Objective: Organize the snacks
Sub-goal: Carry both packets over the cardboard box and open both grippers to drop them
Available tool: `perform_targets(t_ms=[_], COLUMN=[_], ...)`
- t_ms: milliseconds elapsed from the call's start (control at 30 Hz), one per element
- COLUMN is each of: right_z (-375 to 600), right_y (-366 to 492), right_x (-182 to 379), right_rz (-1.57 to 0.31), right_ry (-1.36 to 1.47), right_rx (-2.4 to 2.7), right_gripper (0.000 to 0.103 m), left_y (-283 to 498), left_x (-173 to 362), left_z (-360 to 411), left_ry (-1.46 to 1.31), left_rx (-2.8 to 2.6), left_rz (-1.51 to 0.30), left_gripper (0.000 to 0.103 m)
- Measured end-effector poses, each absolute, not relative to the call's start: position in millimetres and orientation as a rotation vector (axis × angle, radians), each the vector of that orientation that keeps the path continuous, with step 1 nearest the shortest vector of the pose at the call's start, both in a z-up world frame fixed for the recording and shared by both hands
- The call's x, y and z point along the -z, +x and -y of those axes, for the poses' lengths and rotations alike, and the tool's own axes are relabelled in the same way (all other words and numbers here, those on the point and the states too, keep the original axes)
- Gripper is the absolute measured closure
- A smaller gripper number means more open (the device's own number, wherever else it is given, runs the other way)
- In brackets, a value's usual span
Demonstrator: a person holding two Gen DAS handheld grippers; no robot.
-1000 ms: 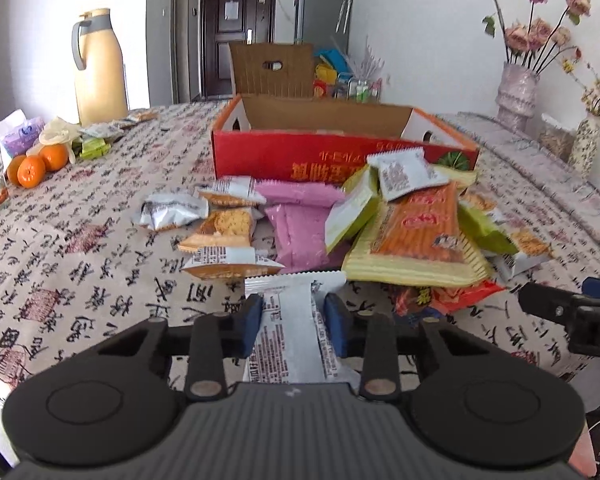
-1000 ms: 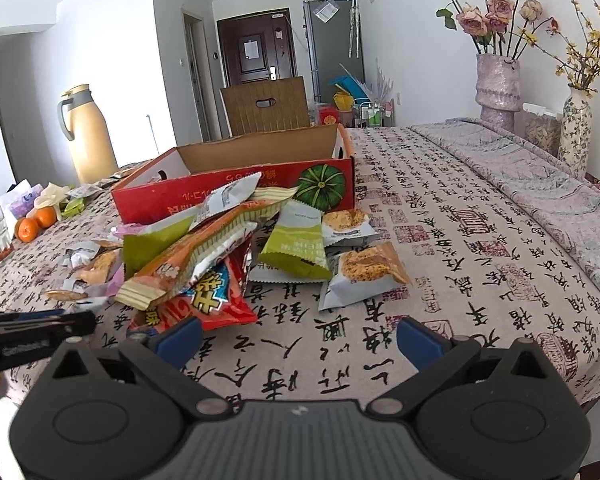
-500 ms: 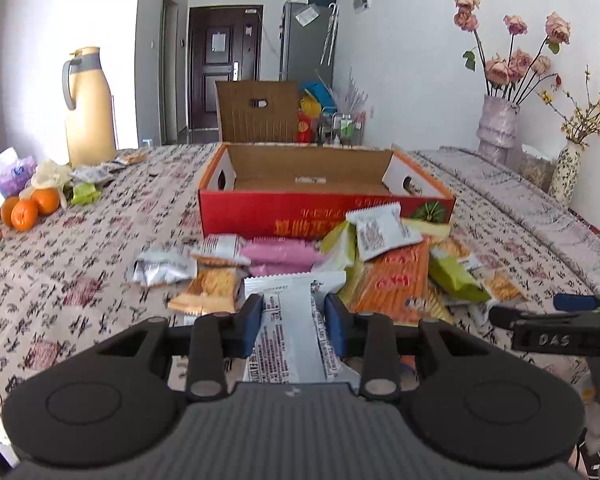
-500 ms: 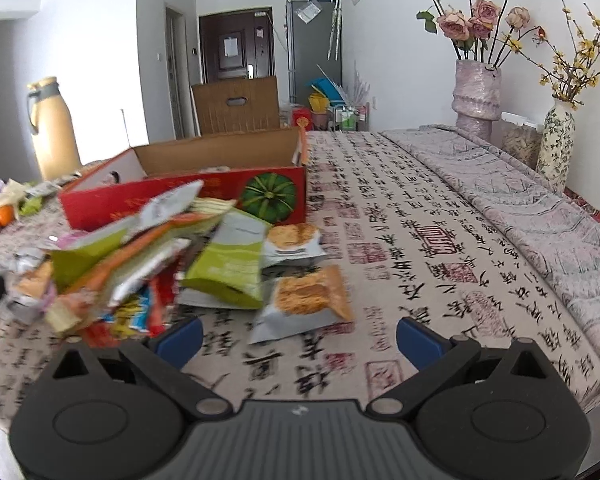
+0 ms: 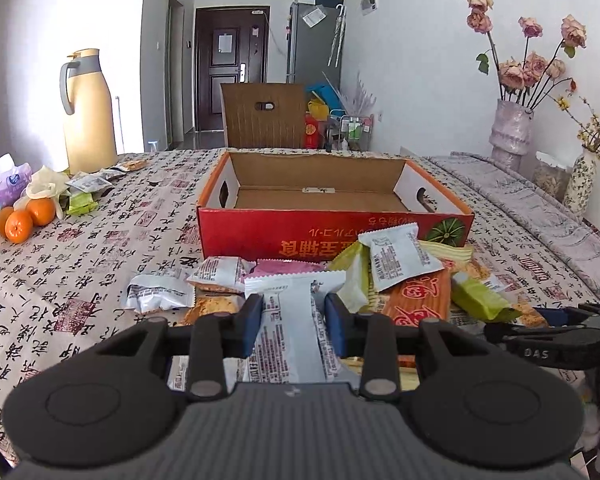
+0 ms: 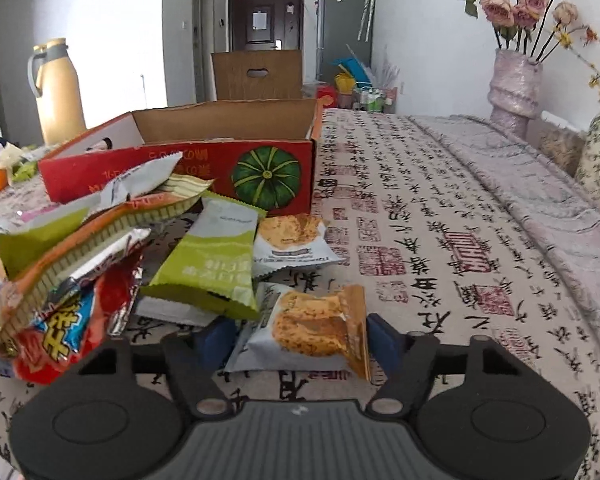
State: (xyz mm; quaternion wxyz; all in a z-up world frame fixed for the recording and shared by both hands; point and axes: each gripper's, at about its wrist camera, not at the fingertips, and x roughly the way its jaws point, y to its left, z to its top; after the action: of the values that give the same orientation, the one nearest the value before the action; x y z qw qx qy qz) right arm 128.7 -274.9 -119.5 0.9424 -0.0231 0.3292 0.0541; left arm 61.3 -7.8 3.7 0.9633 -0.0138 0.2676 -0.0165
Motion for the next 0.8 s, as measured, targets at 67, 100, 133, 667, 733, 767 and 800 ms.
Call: perform_targets(t_ms=[67,100,133,667,733,767,800], right_z=[276,277,279,295,293,291,289], right_y=[127,126,124,84,85,86,87], right_x=[120,120,120,83,77,73,71], right_rz=[-0.664,-0.661,-0.66,-0.544,-0.527,-0.519,-0.513], right_ry=[-0.042,-0.038,-0.034,0.005,0.006,0.007,0.009], right_rx=[-0.113,-0.117,-0.118,-0.07,-0.073,-0.077,-0.082], right_gripper=[0.043,0.044,0.046,0.055,0.055,0.055,0.055], left_y=[64,64,65,58,60,61,63], left_x=[-3,-3,-2,-15,-20,-22,-24], left_z=[8,8,7,-4,-5,-5,-6], left_ry=[-0.028,-0.028,-0.028,-0.048,-0.045,-0.044,-0.041], left_rx=[0.031,0.031,0.03,0.018,0.017,0.017,0.017], left_rz=[-0.544,-0.544,-0.545,-0.499,-0.486,-0.48,-0.474], left_gripper=[0.068,0.068,0.068,0.068,0.068,0.068,0.068])
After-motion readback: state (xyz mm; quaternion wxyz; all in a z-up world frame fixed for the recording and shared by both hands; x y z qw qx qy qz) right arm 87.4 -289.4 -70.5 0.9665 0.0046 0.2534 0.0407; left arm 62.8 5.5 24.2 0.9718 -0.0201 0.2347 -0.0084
